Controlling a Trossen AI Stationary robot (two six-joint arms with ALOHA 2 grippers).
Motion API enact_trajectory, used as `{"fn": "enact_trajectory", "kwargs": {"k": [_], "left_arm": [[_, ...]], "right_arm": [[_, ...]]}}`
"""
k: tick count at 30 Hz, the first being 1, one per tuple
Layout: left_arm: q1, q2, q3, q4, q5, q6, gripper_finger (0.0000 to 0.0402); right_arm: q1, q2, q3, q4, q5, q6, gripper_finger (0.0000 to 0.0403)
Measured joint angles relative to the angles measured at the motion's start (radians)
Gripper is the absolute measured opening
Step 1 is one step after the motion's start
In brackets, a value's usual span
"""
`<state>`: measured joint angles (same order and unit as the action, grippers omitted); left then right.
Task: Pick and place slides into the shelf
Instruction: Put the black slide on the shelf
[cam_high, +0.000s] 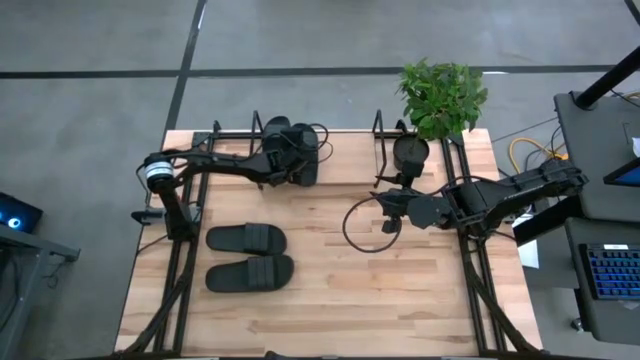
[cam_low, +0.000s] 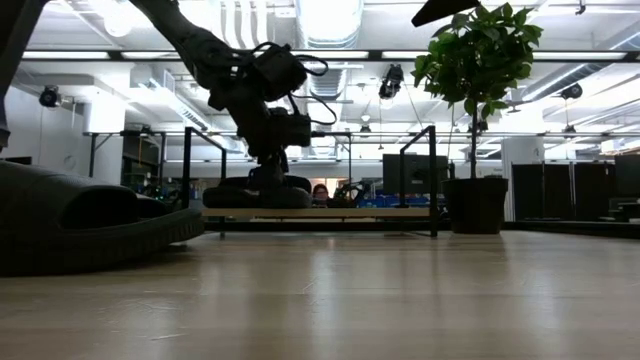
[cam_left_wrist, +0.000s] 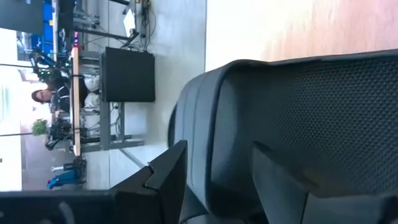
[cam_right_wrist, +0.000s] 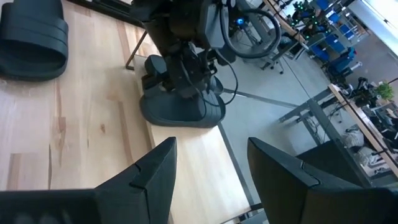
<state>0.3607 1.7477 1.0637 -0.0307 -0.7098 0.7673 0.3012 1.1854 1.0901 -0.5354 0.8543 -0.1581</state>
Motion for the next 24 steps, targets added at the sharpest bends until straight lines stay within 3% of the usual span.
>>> {"fn": "enact_trajectory", "kwargs": {"k": [20, 24], "left_arm": [[0.023, -0.007, 0.002, -0.001, 0.001, 0.000, 0.0157], [0.034, -0.005, 0.002, -0.001, 0.018, 0.000, 0.0142]], "right_arm": [[0.000, 0.000, 0.000, -0.001, 0.000, 0.001, 0.0187], [0.000, 0.000, 0.000, -0.001, 0.000, 0.001, 0.0187]]}}
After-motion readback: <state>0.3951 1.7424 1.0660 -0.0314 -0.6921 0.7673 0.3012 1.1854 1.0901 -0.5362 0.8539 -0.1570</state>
